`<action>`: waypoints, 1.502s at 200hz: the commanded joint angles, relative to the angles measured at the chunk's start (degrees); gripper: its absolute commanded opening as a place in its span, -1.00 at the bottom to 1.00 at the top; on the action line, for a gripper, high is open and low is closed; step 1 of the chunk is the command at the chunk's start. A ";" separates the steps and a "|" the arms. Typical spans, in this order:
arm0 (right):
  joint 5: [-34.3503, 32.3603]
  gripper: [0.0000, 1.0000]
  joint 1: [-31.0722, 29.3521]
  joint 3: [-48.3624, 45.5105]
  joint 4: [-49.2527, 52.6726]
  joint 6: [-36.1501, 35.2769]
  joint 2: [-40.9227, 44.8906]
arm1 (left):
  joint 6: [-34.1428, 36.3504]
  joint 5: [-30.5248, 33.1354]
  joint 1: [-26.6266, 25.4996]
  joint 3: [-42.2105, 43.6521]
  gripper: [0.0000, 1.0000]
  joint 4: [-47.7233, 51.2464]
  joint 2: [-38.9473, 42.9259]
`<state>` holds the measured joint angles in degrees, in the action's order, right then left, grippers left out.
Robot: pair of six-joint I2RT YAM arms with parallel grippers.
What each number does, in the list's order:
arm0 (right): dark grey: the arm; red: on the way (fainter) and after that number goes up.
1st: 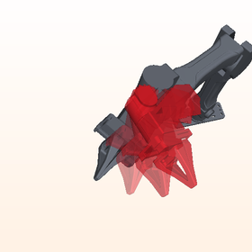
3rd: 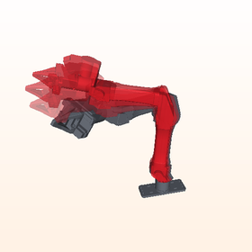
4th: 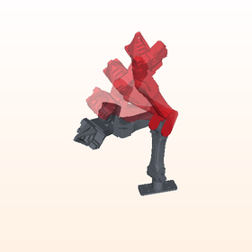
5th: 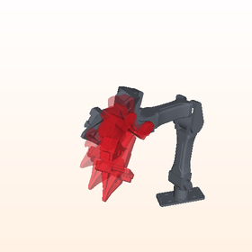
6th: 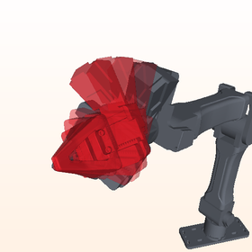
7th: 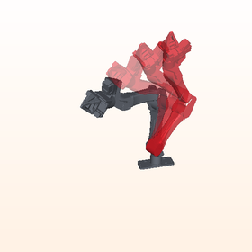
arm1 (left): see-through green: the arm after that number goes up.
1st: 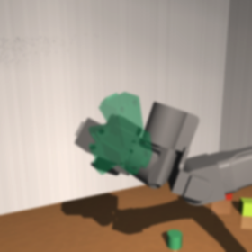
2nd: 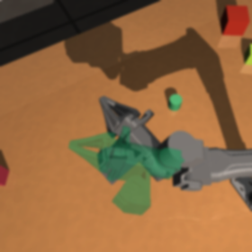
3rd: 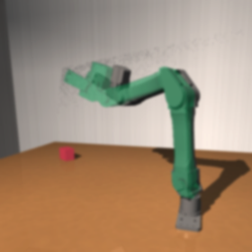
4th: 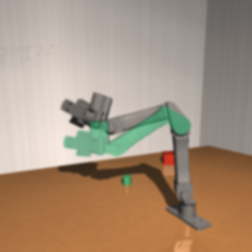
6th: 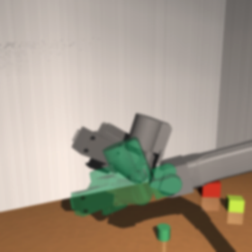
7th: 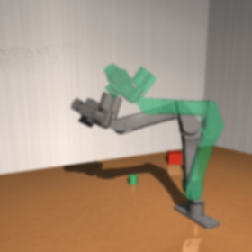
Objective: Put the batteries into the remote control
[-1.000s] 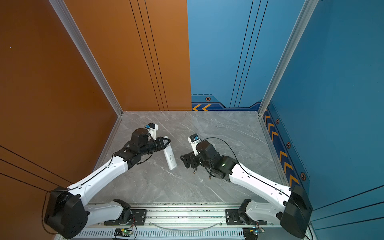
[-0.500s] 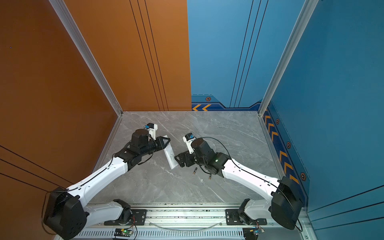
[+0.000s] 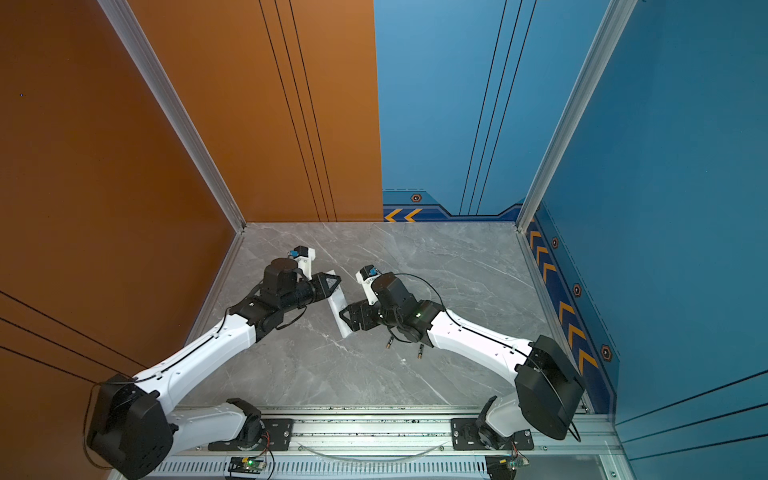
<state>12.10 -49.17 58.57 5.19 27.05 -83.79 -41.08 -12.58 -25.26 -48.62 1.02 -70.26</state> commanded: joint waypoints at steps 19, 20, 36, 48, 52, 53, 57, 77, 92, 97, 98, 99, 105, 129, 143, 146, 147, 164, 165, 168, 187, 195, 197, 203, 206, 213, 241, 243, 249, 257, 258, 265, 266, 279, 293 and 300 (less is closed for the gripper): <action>2.19 0.55 -0.47 1.86 -2.11 1.34 -1.85 | -0.23 0.53 -0.56 0.68 -1.00 -0.78 0.50; 2.16 0.54 -0.48 1.84 -2.11 1.34 -1.88 | -0.23 0.53 -0.57 0.70 -1.00 -0.81 0.53; 2.26 0.45 -0.53 1.99 -2.26 1.30 -2.40 | -0.23 0.52 -0.62 0.72 -1.00 -0.82 0.56; 2.32 0.40 -0.65 2.09 -2.45 1.34 -2.60 | -0.23 0.52 -0.64 0.58 -1.00 -0.83 0.58; 2.38 0.39 -0.66 2.10 -2.42 1.34 -2.73 | -0.27 0.53 -0.65 0.59 -1.00 -0.81 0.55; 2.39 0.39 -0.62 2.13 -2.49 1.34 -2.80 | -0.25 0.53 -0.62 0.61 -1.00 -0.78 0.56; 2.41 0.37 -0.67 2.20 -2.51 1.34 -2.83 | -0.19 0.48 -0.66 0.46 -1.00 -0.77 0.56; 2.58 0.29 -0.88 2.31 -2.73 1.33 -3.26 | -0.16 0.50 -0.62 0.59 -1.00 -0.67 0.56; 2.68 0.20 -0.99 2.48 -2.73 1.32 -3.55 | -0.23 0.51 -0.64 0.70 -1.00 -0.71 0.56; 2.72 0.17 -1.00 2.43 -2.78 1.36 -3.57 | -0.17 0.53 -0.65 0.76 -1.00 -0.69 0.65; 2.74 0.16 -1.01 2.48 -2.80 1.35 -3.57 | -0.20 0.53 -0.66 0.78 -1.00 -0.68 0.65; 2.75 0.16 -0.97 2.45 -2.81 1.35 -3.57 | -0.21 0.49 -0.67 0.80 -1.00 -0.71 0.65; 2.76 0.13 -1.05 2.43 -2.87 1.42 -3.65 | -0.22 0.53 -0.67 0.79 -1.00 -0.73 0.65; 2.97 0.06 -1.13 2.50 -3.39 1.51 -3.88 | -0.14 0.53 -0.63 0.76 -1.00 -0.66 0.83; 3.19 0.03 -1.19 2.44 -3.60 1.60 -4.10 | -0.14 0.45 -0.67 0.80 -1.00 -0.61 0.83; 3.24 0.02 -1.22 2.49 -3.70 1.60 -4.17 | -0.14 0.45 -0.64 0.81 -1.00 -0.60 0.83; 3.30 0.02 -1.16 2.46 -3.70 1.60 -4.18 | -0.14 0.45 -0.66 0.76 -1.00 -0.59 0.83; 3.45 -0.03 -1.34 2.53 -3.92 1.64 -4.28 | -0.15 0.16 -0.54 0.79 -1.00 -0.69 0.83; 3.50 -0.03 -1.35 2.61 -3.94 1.62 -4.28 | -0.14 0.17 -0.52 0.80 -1.00 -0.68 0.83; 3.49 -0.05 -1.37 2.53 -3.96 1.63 -4.28 | -0.15 0.12 -0.58 0.81 -1.00 -0.75 0.86; 3.46 -0.10 -1.35 2.54 -3.96 1.67 -4.38 | -0.31 -0.26 -0.49 1.22 -1.00 -1.45 1.09; 3.54 -0.12 -1.32 2.56 -3.96 1.64 -4.37 | -0.41 -0.35 -0.36 1.29 -1.00 -1.74 1.18; 3.55 -0.13 -1.34 2.55 -3.96 1.61 -4.37 | -0.41 -0.45 -0.37 1.30 -1.00 -1.79 1.22; 3.59 -0.15 -1.34 2.56 -3.96 1.61 -4.39 | -0.40 -0.58 -0.32 1.37 -1.00 -1.89 1.28; 3.55 -0.16 -1.37 2.52 -3.96 1.60 -4.31 | -0.48 -0.67 -0.24 1.42 -1.00 -1.94 1.27; 3.56 -0.18 -1.35 2.58 -3.97 1.60 -4.28 | -0.49 -0.74 -0.17 1.41 -1.00 -1.98 1.35; 3.74 -0.25 -1.30 2.66 -4.02 1.43 -4.41 | -0.53 -1.04 0.06 1.51 -1.00 -2.07 1.59; 3.73 -0.26 -1.35 2.73 -4.00 1.43 -4.38 | -0.50 -1.04 0.04 1.51 -1.00 -2.07 1.59; 3.79 -0.27 -1.31 2.74 -4.04 1.43 -4.41 | -0.57 -1.10 0.16 1.46 -1.00 -2.07 1.61; 3.88 -0.28 -1.30 2.72 -4.05 1.43 -4.37 | -0.58 -1.09 0.12 1.51 -1.00 -2.07 1.65; 3.84 -0.28 -1.34 2.71 -4.09 1.43 -4.37 | -0.58 -1.07 0.12 1.51 -1.00 -2.07 1.63; 3.87 -0.30 -1.34 2.82 -4.14 1.28 -4.37 | -0.58 -1.14 0.21 1.58 -1.00 -2.09 1.69; 3.89 -0.30 -1.30 2.73 -4.14 1.32 -4.39 | -0.58 -1.18 0.21 1.54 -1.00 -2.08 1.70; 3.99 -0.32 -1.31 2.77 -4.14 1.25 -4.40 | -0.58 -1.34 0.30 1.51 -1.00 -2.24 1.79; 4.06 -0.35 -1.35 2.74 -4.14 1.21 -4.37 | -0.63 -1.36 0.43 1.49 -1.00 -2.25 1.83; 4.15 -0.36 -1.35 2.76 -4.14 1.25 -4.37 | -0.67 -1.39 0.46 1.47 -1.00 -2.23 1.86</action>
<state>15.05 -50.26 59.64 1.87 28.56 -87.39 -41.50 -12.67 -25.30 -47.79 0.38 -69.97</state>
